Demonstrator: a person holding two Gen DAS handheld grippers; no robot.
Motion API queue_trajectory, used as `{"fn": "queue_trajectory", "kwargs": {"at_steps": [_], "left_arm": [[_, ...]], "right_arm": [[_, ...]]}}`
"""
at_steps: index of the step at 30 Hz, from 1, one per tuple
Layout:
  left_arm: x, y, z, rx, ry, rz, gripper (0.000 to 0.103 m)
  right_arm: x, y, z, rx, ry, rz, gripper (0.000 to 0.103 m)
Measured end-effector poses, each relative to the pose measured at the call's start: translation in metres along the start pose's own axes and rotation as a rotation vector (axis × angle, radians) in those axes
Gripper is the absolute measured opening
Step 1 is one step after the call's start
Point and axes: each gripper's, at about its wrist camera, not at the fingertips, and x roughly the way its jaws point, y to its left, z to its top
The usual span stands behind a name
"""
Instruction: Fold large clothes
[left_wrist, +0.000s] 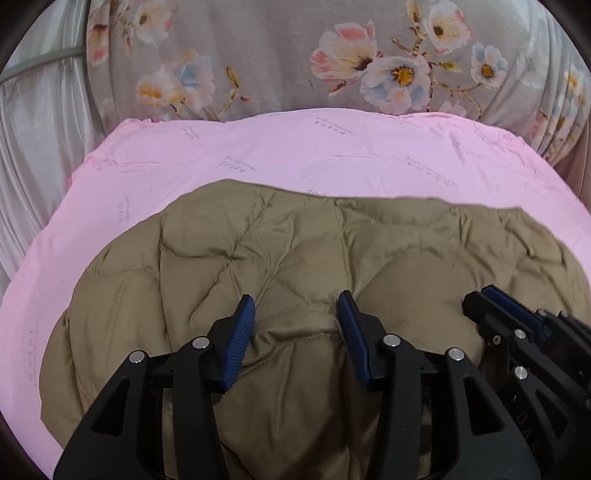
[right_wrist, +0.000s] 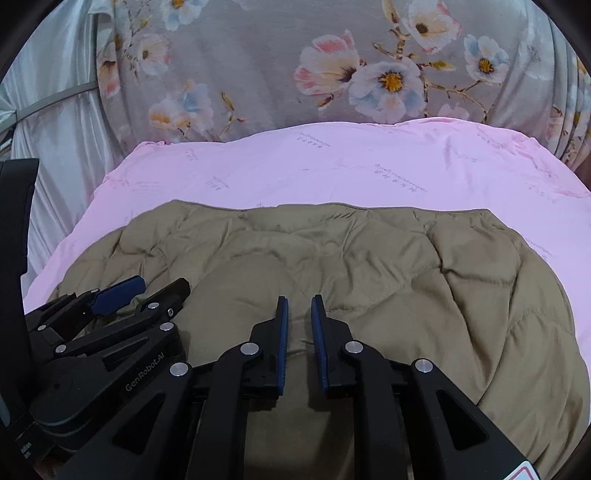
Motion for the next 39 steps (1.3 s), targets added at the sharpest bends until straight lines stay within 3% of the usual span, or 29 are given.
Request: {"fn": "queue_trajectory", "kwargs": {"at_steps": [6,21,26,28,30,33,36,39], "left_arm": [[0.006,-0.008,-0.008,0.020,-0.018,0.037,0.046],[0.010,-0.008,-0.009,0.018,-0.007,0.029,0.048],[-0.023,0.038,-0.013,-0.150,0.006,-0.124,0.057],[-0.048,0.062,-0.020,-0.194,0.002,-0.123,0.066],[-0.070,0.090,-0.028,-0.234,-0.007,-0.061,0.073],[-0.081,0.137,-0.042,-0.338,0.035,-0.002,0.075],[-0.070,0.176,-0.062,-0.478,0.137,-0.046,0.076],[-0.060,0.192,-0.073,-0.558,0.165,-0.112,0.076]], "right_arm": [[0.005,0.002,-0.006,-0.005,0.012,-0.013,0.016],[0.013,0.001,-0.005,0.000,0.036,-0.013,0.015],[0.005,0.003,0.002,-0.013,0.048,-0.016,0.015],[-0.003,0.005,0.006,0.010,0.042,0.020,0.016],[-0.006,0.009,0.010,0.025,0.047,0.060,0.016],[-0.002,0.019,0.014,0.007,0.059,0.074,0.016],[0.009,0.025,0.008,-0.005,0.079,0.060,0.016],[0.013,0.024,0.004,0.003,0.085,0.067,0.016]]}}
